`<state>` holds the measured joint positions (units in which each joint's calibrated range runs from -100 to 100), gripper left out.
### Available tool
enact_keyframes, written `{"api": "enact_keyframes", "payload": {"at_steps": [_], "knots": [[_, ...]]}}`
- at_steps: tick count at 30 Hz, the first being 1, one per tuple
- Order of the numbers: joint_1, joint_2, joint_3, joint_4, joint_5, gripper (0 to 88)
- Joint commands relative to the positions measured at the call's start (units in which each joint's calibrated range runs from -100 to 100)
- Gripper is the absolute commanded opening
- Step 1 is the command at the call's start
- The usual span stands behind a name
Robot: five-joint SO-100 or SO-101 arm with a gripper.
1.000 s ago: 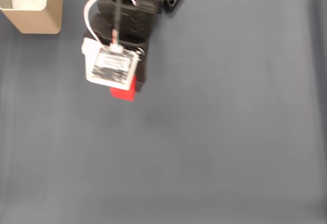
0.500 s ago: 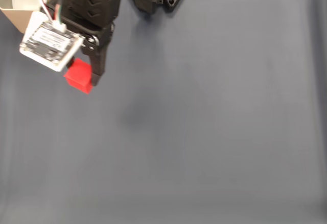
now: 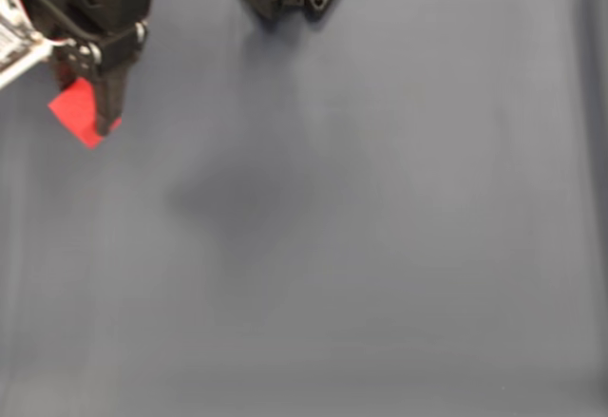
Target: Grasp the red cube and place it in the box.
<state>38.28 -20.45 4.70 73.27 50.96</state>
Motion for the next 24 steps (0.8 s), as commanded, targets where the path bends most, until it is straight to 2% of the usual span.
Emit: {"api": "enact_keyframes", "payload": {"at_steps": [1,24], "knots": [[2.5,0.9,-4.2,0.1,-0.1,1.3],[13.3,12.5,-13.6,0.8,-1.5,0.7]]}}
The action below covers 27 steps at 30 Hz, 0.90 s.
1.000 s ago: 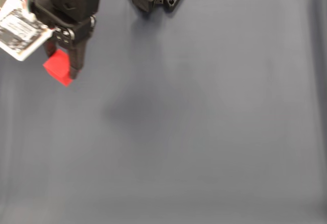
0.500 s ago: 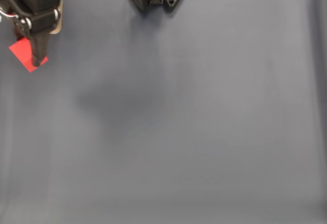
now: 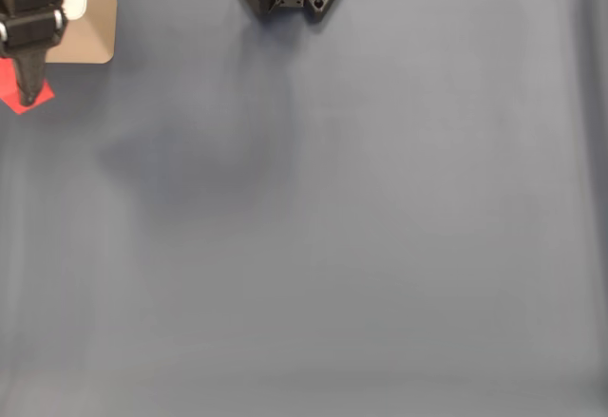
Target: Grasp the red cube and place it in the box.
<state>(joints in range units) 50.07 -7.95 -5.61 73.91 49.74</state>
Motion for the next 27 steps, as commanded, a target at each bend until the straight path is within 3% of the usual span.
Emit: {"api": "enact_keyframes", "payload": {"at_steps": [1,17,27], "knots": [[2.0,0.1,-3.2,0.2,-0.3,0.7],[8.0,-1.3,0.9,-0.9,-3.5,0.3],[13.3,-2.1,5.9,-8.2,-2.9,0.3]]}}
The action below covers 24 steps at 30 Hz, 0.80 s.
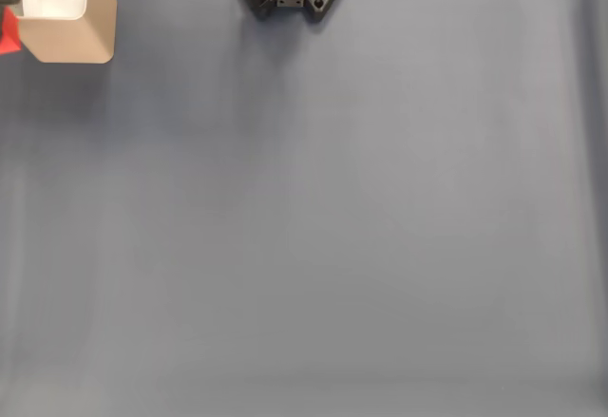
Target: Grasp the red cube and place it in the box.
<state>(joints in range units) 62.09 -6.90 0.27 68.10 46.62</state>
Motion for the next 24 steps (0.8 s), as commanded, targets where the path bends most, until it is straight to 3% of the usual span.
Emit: {"api": "enact_keyframes", "payload": {"at_steps": [1,24], "knots": [[1.8,-3.6,1.0,-3.1,0.3,0.3],[9.3,-19.1,21.4,-5.3,3.6,0.0]]}}
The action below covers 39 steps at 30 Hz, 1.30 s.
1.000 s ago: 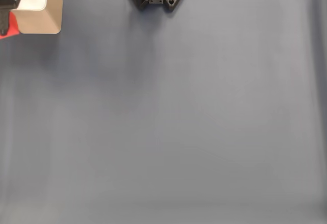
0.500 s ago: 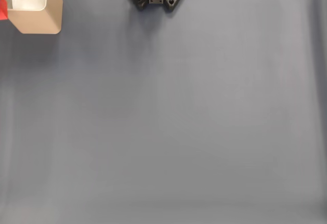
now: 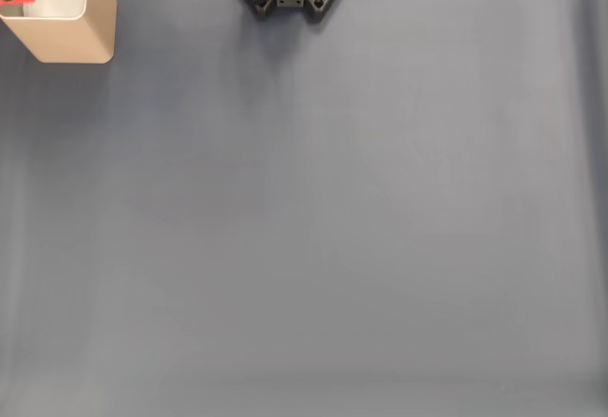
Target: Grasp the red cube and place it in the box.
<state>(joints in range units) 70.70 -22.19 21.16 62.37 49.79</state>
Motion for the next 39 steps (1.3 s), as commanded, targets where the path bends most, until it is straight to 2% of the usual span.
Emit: {"api": "enact_keyframes", "payload": {"at_steps": [1,14,39], "knots": [[0.8,-4.7,1.4,0.5,0.4,0.0],[0.8,-10.8,4.6,1.7,-1.0,0.0],[0.3,-12.0,2.9,2.1,-2.1,0.0]]}}
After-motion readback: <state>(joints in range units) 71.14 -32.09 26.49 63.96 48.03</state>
